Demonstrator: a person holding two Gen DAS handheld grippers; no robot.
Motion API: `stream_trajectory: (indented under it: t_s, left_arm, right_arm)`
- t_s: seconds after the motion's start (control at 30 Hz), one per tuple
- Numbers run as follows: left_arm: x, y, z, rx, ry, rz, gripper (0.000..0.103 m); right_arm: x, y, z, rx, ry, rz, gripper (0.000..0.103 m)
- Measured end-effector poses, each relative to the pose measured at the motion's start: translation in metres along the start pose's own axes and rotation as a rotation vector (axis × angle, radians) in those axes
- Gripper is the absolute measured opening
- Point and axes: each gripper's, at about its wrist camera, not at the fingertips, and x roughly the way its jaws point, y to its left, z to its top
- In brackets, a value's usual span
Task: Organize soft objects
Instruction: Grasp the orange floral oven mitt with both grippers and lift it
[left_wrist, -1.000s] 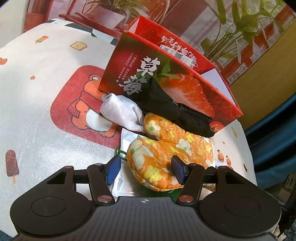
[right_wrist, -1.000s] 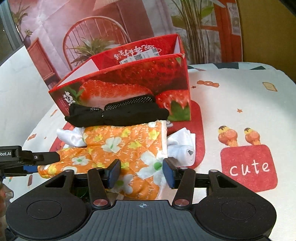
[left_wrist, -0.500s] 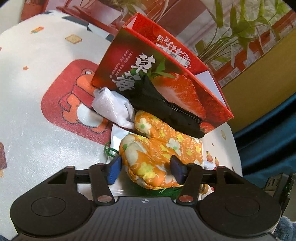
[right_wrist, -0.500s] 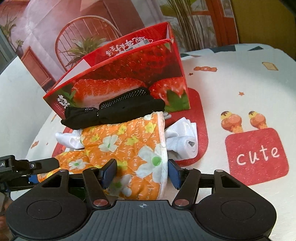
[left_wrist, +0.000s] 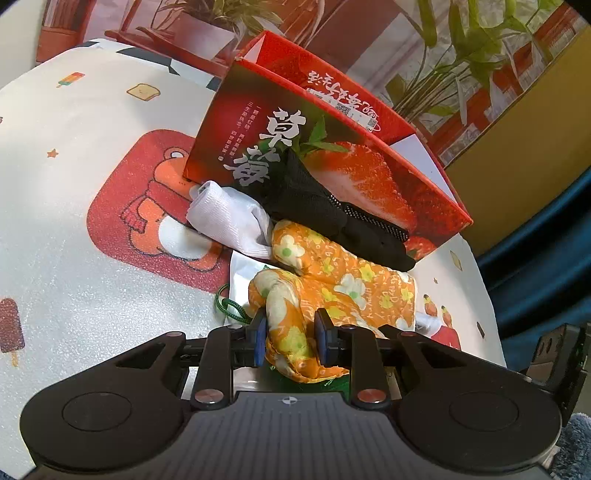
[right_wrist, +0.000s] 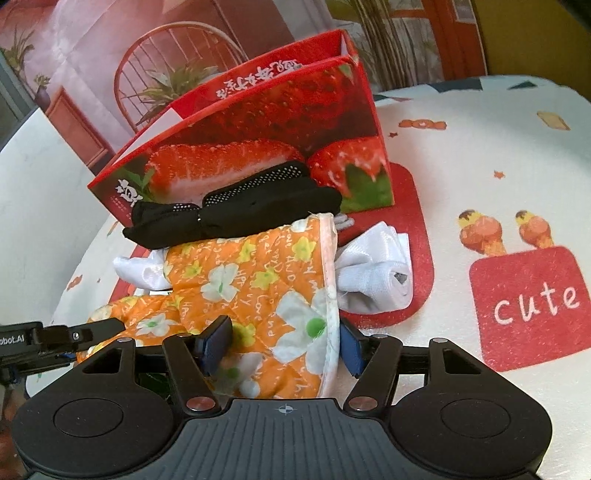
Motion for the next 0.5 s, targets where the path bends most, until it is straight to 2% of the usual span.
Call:
stream_trajectory:
  t_s: [0.1,0.2,0.27,0.33,0.5]
  left_arm:
    - [-0.001,-0.002,0.0,0.002,0.0,0.004,0.026]
    - [-0.006,-0.004,0.003,0.015,-0.015,0.006,0.024]
    - [-0.012,-0.008,0.006,0.032,-0.037,0.01,0.022]
    - [-0.02,-0.012,0.009,0.047,-0.061,0.011,0.021]
    - [-0.045,-0.019,0.016,0.08,-0.128,0.008,0.02]
  right_arm:
    - [0.003,0.001,0.0,-0.003,0.008,0.012,0.058]
    - [-0.001,0.008,0.002,-0.026,0.007,0.019,0.046]
    - [-0.006,0.015,0.003,-0.057,-0.002,0.022,0.024]
    - [-0.013,0.02,0.005,-0.085,-0.013,0.015,0.012]
    - [-0.038,0.03,0.016,-0.127,-0.078,0.066,0.01]
